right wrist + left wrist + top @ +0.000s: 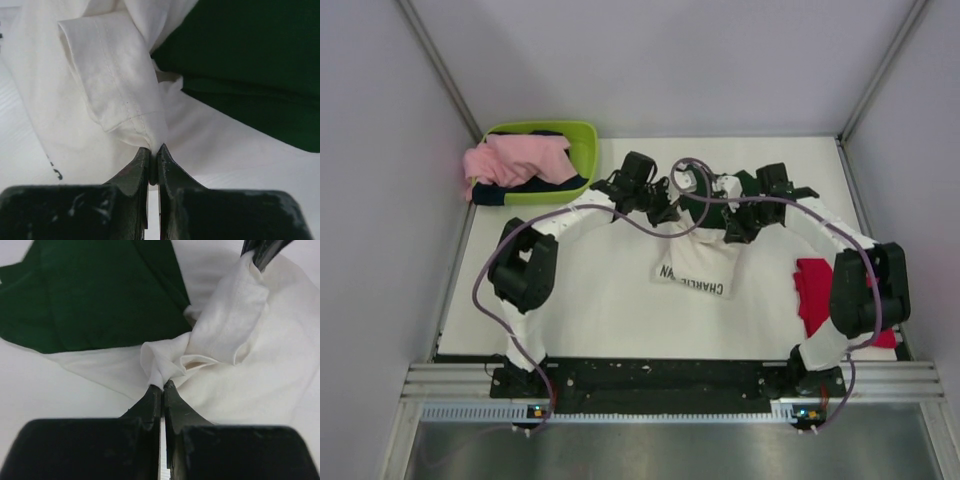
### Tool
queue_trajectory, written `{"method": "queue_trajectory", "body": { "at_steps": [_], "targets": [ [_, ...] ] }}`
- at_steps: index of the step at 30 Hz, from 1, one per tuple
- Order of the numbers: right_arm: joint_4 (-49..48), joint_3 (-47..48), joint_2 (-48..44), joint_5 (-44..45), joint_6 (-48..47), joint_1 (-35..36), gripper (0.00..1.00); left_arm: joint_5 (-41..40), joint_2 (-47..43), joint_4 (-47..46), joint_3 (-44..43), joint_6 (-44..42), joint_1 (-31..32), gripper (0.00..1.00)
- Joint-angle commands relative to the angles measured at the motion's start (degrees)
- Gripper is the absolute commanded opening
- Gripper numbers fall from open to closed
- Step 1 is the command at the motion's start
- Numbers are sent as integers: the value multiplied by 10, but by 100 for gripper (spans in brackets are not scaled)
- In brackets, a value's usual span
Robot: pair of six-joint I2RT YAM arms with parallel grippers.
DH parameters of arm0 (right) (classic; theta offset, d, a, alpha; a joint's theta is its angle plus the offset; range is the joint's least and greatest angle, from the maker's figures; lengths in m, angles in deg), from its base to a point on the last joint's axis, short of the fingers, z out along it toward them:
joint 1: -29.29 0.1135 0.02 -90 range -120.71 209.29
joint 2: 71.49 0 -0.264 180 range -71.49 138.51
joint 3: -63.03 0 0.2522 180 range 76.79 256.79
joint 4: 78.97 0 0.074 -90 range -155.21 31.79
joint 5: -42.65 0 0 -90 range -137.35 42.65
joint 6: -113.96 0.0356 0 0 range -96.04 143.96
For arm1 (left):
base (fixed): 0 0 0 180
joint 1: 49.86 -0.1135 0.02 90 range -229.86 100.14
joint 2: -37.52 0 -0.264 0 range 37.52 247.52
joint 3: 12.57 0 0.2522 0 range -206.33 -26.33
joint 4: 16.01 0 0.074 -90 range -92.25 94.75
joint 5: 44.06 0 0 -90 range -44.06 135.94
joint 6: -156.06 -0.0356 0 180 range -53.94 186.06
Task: Fold and stack the t-shirts
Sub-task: Fold the folded rectangular tshirt in 1/3 of the way
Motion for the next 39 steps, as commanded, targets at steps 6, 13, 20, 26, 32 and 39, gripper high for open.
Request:
{"method": "queue_trajectory", "body": {
  "at_steps": [6, 13, 20, 26, 32, 39],
  "targets": [
    [-41, 103, 100, 30, 9, -51, 0, -73, 93, -119, -99, 65, -13, 0],
    [-40, 128, 146, 37, 13, -56, 0, -95, 134, -144, -126, 75, -14, 0],
    [-77, 185, 215, 110, 84, -70, 14, -111, 140, -162, -151, 103, -18, 63],
    [-94, 262, 229, 158, 278, -99, 54, -17, 88, -47, -182, 30, -42, 91],
    [-66, 98, 54, 139, 469, -107, 59, 114, -49, 186, -18, -395, -41, 58],
    [-91, -177, -132, 108, 571, -40, 60, 38, -113, 28, 171, -370, 28, 71]
  ]
}}
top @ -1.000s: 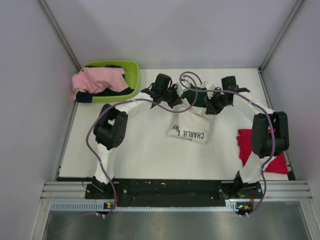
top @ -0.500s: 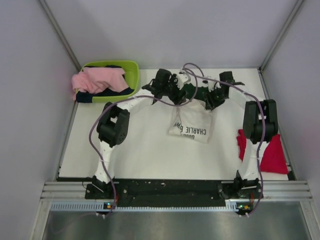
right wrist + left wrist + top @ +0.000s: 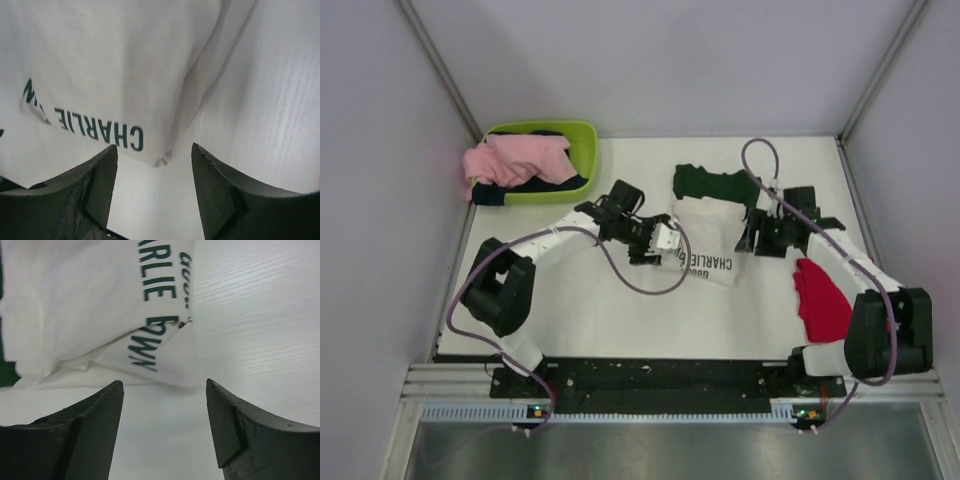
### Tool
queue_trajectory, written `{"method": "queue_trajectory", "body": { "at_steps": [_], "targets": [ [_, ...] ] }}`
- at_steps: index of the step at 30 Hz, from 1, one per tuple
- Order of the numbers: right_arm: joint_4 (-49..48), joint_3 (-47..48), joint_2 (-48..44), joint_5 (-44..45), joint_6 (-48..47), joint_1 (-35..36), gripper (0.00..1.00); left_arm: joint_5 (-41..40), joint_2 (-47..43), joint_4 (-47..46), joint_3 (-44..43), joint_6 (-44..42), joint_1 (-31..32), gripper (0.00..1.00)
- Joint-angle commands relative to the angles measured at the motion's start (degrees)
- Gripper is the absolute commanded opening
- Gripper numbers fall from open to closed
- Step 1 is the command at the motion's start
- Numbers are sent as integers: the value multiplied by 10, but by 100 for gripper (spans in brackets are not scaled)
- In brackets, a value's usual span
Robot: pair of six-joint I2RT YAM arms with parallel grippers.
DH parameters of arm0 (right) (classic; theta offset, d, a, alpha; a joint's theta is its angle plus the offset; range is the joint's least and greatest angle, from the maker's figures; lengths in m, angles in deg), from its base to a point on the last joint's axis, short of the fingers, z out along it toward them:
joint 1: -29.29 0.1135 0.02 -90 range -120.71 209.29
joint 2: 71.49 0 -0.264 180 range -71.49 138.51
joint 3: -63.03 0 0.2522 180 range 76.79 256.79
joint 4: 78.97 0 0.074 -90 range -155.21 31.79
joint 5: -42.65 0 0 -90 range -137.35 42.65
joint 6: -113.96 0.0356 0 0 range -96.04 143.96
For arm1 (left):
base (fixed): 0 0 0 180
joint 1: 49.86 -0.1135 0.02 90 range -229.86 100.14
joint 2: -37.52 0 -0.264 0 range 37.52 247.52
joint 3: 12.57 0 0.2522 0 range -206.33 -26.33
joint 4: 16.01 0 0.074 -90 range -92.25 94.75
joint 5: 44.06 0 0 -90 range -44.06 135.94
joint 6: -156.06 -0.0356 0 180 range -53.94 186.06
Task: Fold and stack the t-shirts
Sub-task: Fold the folded rectangular tshirt in 1/3 of the way
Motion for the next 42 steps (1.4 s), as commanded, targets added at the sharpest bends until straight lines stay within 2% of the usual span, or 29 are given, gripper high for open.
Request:
{"method": "queue_trajectory", "body": {
  "at_steps": [1, 5, 9, 10, 11, 12, 14, 15, 17, 18, 23, 27, 32, 33, 34, 35, 36, 37, 39, 41, 42],
  "targets": [
    [-31, -121, -58, -34, 100, 62, 61, -40, -8, -116, 79, -9, 52, 72],
    [-77, -168, -57, -38, 139, 64, 59, -118, 12, -230, 121, 28, 82, 71],
    [-109, -187, -34, -57, 133, 65, 53, -164, 28, -280, 148, 39, 101, 56],
    [-128, -195, -25, -67, 139, 65, 52, -166, 31, -281, 150, 39, 104, 50],
    [-150, -202, -19, -80, 146, 64, 50, -170, 31, -282, 154, 39, 106, 40],
    [-170, -211, -13, -92, 157, 64, 48, -175, 32, -304, 156, 38, 109, 20],
    [-189, -217, -3, -88, 165, 65, 33, -189, 32, -307, 158, 40, 111, 0],
    [-178, -215, 1, -76, 158, 63, 23, -197, 31, -298, 156, 38, 111, 0],
    [-129, -207, -1, -55, 140, 51, 5, -213, 26, -246, 147, 26, 111, 0],
    [-101, -204, -7, -50, 132, 41, 0, -230, 23, -205, 135, 15, 111, 0],
    [2, -204, -81, -9, 105, 12, 0, -239, -9, -43, 119, -32, 93, 0],
    [13, -230, -90, -61, 125, 13, 0, -198, -33, 11, 125, -9, 109, 0],
    [33, -248, -131, -72, 163, 27, 0, -164, -34, 70, 125, 8, 125, 0],
    [40, -244, -131, -74, 168, 29, 0, -149, -37, 101, 121, 4, 125, 12],
    [46, -242, -125, -72, 168, 29, 15, -131, -38, 124, 115, 1, 125, 29],
    [51, -236, -120, -69, 165, 30, 32, -119, -39, 138, 103, 6, 125, 65],
    [54, -219, -114, -59, 159, 30, 40, -112, -38, 139, 89, 33, 121, 94],
    [56, -199, -111, -51, 155, 29, 42, -108, -35, 135, 66, 68, 112, 99],
    [52, -152, -111, -37, 145, 28, 45, -88, -19, 133, -7, 149, 72, 98],
    [30, -102, -98, -29, 119, 29, 44, -71, 1, 116, -59, 241, 37, 87],
    [9, -82, -86, -29, 106, 29, 42, -62, 12, 101, -93, 285, 19, 72]
  ]
}}
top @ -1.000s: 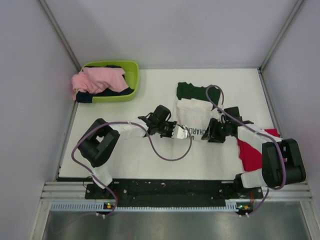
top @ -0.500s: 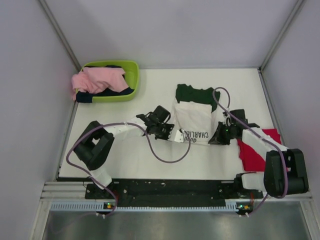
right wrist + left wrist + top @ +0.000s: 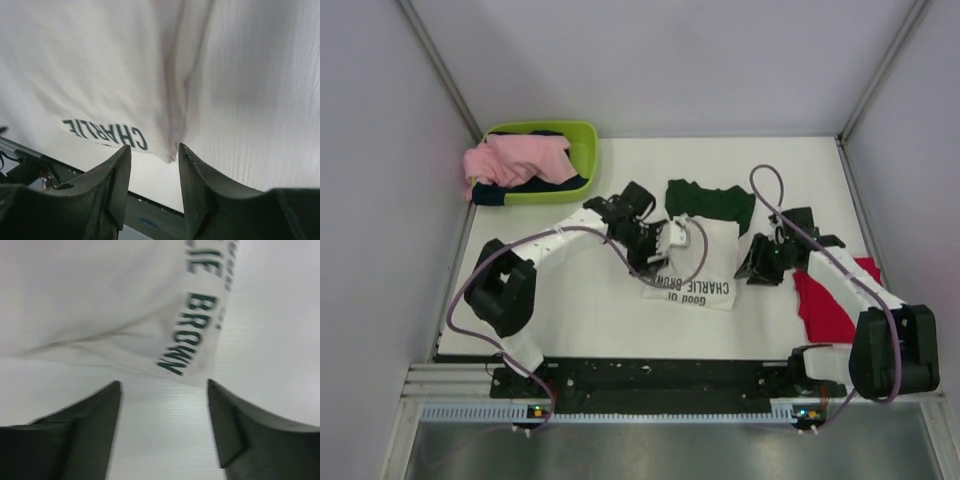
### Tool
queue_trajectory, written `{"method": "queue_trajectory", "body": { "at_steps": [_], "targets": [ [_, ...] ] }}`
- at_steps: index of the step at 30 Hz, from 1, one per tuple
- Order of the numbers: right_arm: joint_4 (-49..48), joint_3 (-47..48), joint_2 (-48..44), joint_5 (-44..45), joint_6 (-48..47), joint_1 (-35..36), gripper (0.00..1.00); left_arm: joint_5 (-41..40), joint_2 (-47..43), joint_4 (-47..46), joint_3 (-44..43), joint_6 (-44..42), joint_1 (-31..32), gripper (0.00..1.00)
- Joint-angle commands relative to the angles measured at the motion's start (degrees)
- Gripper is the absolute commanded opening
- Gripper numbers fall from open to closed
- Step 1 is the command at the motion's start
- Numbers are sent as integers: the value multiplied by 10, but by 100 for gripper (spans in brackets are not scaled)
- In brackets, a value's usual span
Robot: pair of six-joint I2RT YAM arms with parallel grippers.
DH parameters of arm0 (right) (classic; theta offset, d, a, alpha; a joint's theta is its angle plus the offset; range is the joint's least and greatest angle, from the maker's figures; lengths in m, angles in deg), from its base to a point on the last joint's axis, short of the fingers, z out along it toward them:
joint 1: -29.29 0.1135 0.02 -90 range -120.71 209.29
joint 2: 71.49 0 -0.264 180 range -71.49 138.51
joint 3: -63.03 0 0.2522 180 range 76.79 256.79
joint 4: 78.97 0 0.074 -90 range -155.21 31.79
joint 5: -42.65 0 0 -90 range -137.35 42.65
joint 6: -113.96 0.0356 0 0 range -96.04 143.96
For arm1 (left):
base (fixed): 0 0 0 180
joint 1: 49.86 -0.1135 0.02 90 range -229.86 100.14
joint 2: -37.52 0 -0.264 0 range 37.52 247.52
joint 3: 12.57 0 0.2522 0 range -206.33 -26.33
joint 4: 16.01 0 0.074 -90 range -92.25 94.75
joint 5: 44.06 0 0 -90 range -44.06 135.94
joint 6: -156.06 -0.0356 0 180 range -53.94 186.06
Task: Fold and stack the t-shirts
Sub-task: Fold the folded rectangular tshirt in 1/3 of the way
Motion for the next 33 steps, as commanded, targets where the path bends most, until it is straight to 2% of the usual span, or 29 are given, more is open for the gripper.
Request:
{"method": "queue_trajectory", "body": {
  "at_steps": [1, 2, 4, 6, 9, 12, 15, 18, 21, 22, 25, 27, 29, 30, 32, 33],
  "targets": [
    [-81, 118, 38, 21, -56, 0, 41, 68, 30, -48, -141, 226, -79, 52],
    [-110, 128, 62, 20, -65, 0, 40, 67, 43, -68, -156, 274, -87, 39],
    [-152, 155, 117, 18, -86, 0, 40, 83, 75, -87, -179, 328, -89, 37],
    [-182, 182, 169, 19, -95, 0, 40, 92, 112, -98, -206, 366, -90, 42],
    [-205, 216, 231, 29, -98, -2, 45, 79, 153, -144, -214, 414, -104, 61],
    [-216, 245, 267, 48, -103, -2, 47, 45, 170, -194, -213, 399, -109, 67],
    [-226, 259, 289, 59, -108, -2, 47, 26, 187, -236, -218, 373, -109, 68],
    [-237, 265, 319, 45, -107, -3, 46, 43, 205, -260, -228, 350, -109, 66],
    [-237, 267, 337, 42, -107, -2, 41, 66, 222, -267, -228, 328, -110, 63],
    [-237, 267, 339, 42, -107, -2, 35, 72, 228, -257, -231, 320, -110, 61],
    [-230, 265, 327, 46, -111, -3, 10, 92, 232, -237, -233, 299, -110, 50],
    [-225, 260, 308, 49, -118, -5, 2, 110, 232, -223, -236, 283, -110, 45],
    [-222, 252, 284, 55, -122, -6, 0, 129, 232, -205, -238, 263, -110, 37],
    [-222, 247, 271, 56, -123, -5, 0, 133, 232, -203, -239, 261, -109, 30],
    [-222, 241, 255, 53, -125, -6, 0, 138, 231, -202, -246, 261, -109, 0],
    [-221, 237, 250, 53, -125, -7, 0, 133, 230, -204, -252, 268, -109, 0]
  ]
}}
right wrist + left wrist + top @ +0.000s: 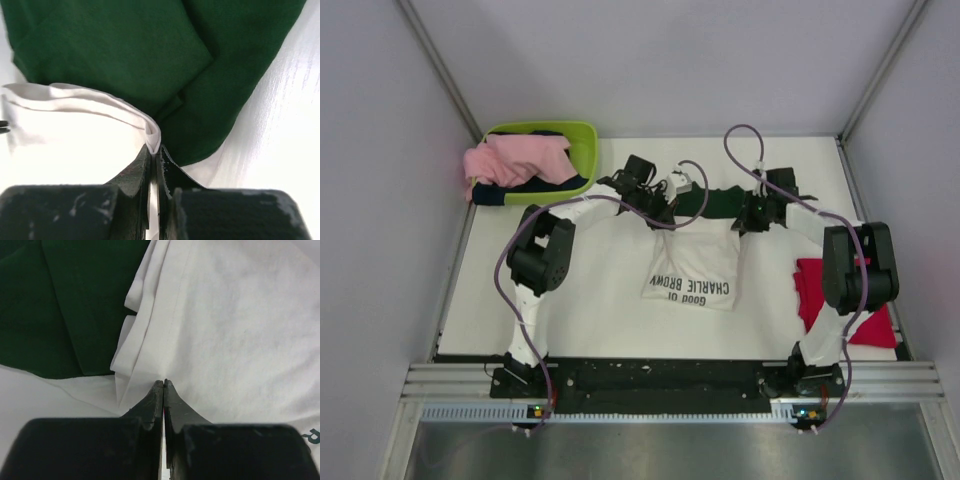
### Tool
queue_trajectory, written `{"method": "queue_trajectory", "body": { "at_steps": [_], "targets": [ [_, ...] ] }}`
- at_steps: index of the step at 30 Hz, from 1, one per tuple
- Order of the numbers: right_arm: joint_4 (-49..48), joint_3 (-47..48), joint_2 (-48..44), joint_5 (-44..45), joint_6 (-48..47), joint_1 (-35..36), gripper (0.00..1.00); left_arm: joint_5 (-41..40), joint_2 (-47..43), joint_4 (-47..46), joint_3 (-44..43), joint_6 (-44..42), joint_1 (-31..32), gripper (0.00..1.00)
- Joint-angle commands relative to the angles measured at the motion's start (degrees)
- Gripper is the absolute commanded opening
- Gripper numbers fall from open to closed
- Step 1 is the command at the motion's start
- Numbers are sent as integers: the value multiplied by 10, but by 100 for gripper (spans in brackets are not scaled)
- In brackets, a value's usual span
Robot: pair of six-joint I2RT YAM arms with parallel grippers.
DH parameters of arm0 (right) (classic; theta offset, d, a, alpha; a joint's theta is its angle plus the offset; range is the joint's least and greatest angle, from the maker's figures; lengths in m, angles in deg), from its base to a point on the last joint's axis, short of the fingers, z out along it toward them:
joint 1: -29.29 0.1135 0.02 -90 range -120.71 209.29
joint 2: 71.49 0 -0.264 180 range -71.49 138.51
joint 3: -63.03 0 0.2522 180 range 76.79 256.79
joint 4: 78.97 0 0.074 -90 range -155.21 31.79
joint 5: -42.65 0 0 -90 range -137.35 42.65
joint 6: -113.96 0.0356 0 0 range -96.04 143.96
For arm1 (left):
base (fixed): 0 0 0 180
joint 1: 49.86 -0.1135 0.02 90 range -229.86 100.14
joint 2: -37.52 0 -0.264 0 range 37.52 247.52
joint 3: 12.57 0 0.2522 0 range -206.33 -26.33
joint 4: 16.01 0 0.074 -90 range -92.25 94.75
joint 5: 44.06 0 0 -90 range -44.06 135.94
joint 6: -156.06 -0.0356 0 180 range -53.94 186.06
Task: Fold and stack the t-shirts
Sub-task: Fold the folded rectangular tshirt in 1/3 of the way
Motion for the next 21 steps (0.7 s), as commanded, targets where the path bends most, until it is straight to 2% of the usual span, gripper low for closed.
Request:
{"method": "queue_trajectory", "body": {
  "at_steps": [1, 7, 12, 13, 14, 16, 18, 21],
  "targets": [
    [-11, -9, -70, 8, -13, -6, 0, 29, -5, 0, -43, -14, -2, 0],
    [-14, -46, -116, 17, -9, -40, 0, -49, -17, 24, -116, -15, -1, 0],
    [-18, -41, -91, 9, -15, -53, 0, -42, -3, 37, -123, -49, -1, 0],
    [-18, -36, -81, 9, -15, -54, 0, -38, 4, 51, -126, -57, -1, 7],
    [-17, -33, -71, 11, -14, -54, 0, -38, 13, 62, -129, -47, -1, 22],
    [-16, -26, -56, 9, -13, -55, 0, -40, 25, 69, -132, -18, -2, 41],
    [-18, -20, -43, 0, -11, -55, 0, -44, 31, 56, -127, 30, -3, 49],
    [-21, -18, -31, -11, -7, -55, 0, -44, 30, 19, -104, 84, -3, 51]
  ]
}}
